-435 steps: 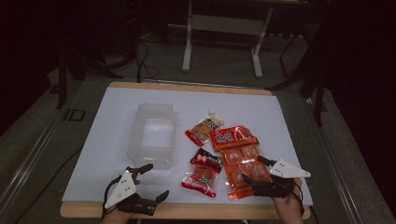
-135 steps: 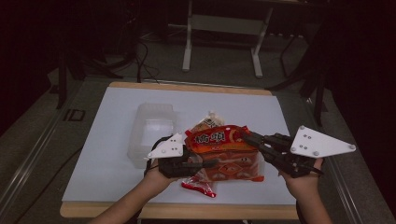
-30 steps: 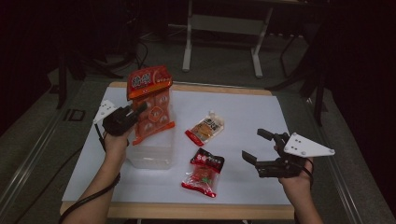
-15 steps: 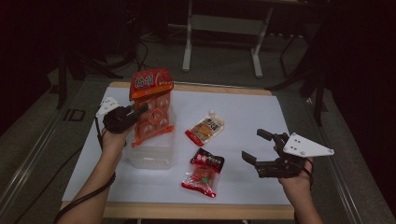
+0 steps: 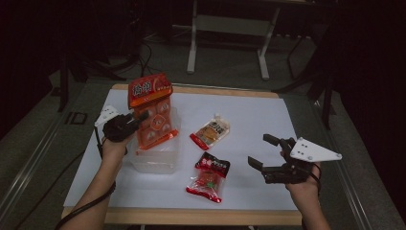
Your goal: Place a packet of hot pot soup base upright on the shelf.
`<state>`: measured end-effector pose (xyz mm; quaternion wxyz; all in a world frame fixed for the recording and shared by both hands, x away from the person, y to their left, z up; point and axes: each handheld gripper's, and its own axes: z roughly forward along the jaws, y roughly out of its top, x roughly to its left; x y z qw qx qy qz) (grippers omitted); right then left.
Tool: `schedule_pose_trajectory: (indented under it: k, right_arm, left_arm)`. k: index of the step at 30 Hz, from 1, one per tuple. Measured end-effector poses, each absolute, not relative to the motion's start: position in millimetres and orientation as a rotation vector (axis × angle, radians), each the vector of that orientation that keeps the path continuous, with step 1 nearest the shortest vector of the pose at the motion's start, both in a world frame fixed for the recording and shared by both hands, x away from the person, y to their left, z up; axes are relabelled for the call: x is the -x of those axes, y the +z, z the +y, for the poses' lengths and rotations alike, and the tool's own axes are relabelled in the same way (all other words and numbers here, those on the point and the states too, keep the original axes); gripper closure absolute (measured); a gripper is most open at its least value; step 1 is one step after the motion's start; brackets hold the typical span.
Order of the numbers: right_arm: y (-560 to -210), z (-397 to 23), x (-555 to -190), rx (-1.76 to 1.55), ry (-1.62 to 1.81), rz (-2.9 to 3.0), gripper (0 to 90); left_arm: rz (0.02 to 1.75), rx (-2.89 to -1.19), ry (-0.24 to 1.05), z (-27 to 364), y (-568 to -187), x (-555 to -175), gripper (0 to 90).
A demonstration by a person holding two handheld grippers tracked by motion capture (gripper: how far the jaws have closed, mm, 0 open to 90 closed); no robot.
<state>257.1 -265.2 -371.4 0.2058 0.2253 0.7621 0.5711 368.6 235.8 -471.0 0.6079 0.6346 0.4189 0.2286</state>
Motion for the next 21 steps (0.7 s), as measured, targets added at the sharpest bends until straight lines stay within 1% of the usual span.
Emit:
schedule_pose_trajectory:
  k: [4, 10, 14, 15, 16, 19, 21]
  right_arm:
    - [-371.8, -264.9, -257.1, -0.629, 1.592, 2.127, 13.5]
    - [-371.2, -264.3, -257.4, -0.628, 1.592, 2.123, 13.5]
    - [-371.8, -264.5, -257.4, -0.631, 1.591, 2.127, 13.6]
    - [-372.0, -264.7, -257.5, -0.632, 1.59, 2.127, 13.6]
    - [-372.3, -264.9, -257.7, -0.633, 1.596, 2.126, 13.6]
    - [-372.4, -264.9, -257.7, -0.636, 1.593, 2.128, 13.6]
    - [-372.2, -264.5, -257.3, -0.635, 1.587, 2.129, 13.6]
  left_arm:
    - [0.991, -1.466, 0.501, 243.5, -473.5, -371.5, 70.7]
    - [0.997, -1.487, 0.517, 248.6, -475.6, -372.2, 66.4]
    - [0.993, -1.501, 0.528, 247.4, -474.6, -371.1, 56.8]
    - [0.992, -1.487, 0.523, 247.4, -473.6, -369.8, 56.8]
    - [0.992, -1.492, 0.529, 247.1, -472.8, -369.2, 48.8]
    - [0.997, -1.514, 0.549, 245.6, -467.4, -366.1, 38.5]
    - [0.992, -1.514, 0.557, 245.7, -462.9, -363.5, 35.7]
